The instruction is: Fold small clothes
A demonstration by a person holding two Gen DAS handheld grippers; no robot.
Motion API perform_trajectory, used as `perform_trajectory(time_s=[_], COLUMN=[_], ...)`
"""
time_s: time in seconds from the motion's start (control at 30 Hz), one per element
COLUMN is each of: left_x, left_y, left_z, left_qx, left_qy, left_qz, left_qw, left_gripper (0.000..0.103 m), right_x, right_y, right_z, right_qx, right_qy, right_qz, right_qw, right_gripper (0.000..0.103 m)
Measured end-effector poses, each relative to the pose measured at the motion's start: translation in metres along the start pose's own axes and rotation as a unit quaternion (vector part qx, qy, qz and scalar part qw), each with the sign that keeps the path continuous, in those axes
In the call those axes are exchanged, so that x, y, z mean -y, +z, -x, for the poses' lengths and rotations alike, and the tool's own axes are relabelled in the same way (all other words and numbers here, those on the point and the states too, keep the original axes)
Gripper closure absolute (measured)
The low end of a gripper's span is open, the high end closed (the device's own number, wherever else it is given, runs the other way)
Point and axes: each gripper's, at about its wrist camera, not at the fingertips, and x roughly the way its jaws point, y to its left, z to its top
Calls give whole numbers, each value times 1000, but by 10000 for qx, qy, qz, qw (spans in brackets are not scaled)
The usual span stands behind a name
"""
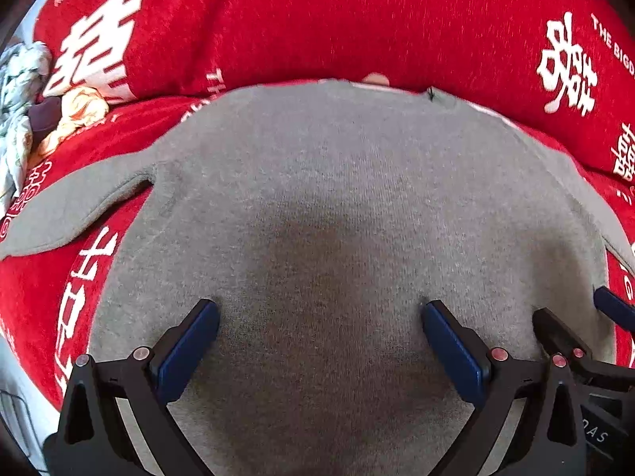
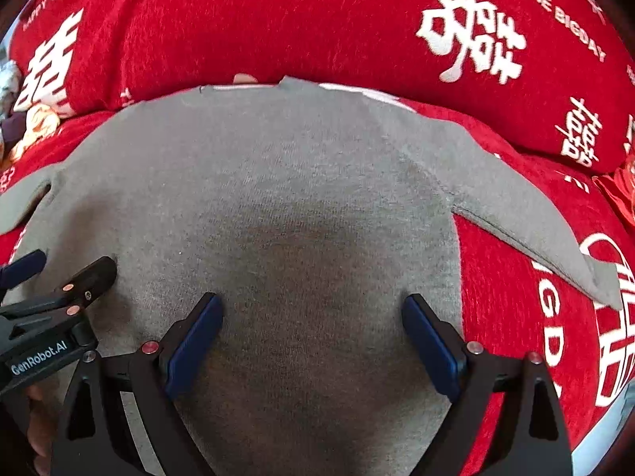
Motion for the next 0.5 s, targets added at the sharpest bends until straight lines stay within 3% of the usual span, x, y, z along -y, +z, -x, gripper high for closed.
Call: perform_trajectory(time_s=[0.07, 0.17, 0.5], left_x=[-2, -3, 40], left_y=[4, 8, 19], left_z=[1, 10, 35], left_qx=[-163, -134, 116], left_qy=[-52, -108, 153], left_qz=[108, 285, -189], left_qw=[9998, 9994, 9996], left_gripper=[0, 0, 0], right_x=[3, 9, 51], right_y=[5, 10, 14], right_z=[1, 12, 40], right_qx=[-148, -10, 431], right_qy=[86, 342, 277], right_qz=[-57, -198, -613], right_qw=[9998, 9992, 9968], right_gripper=[9, 9, 9])
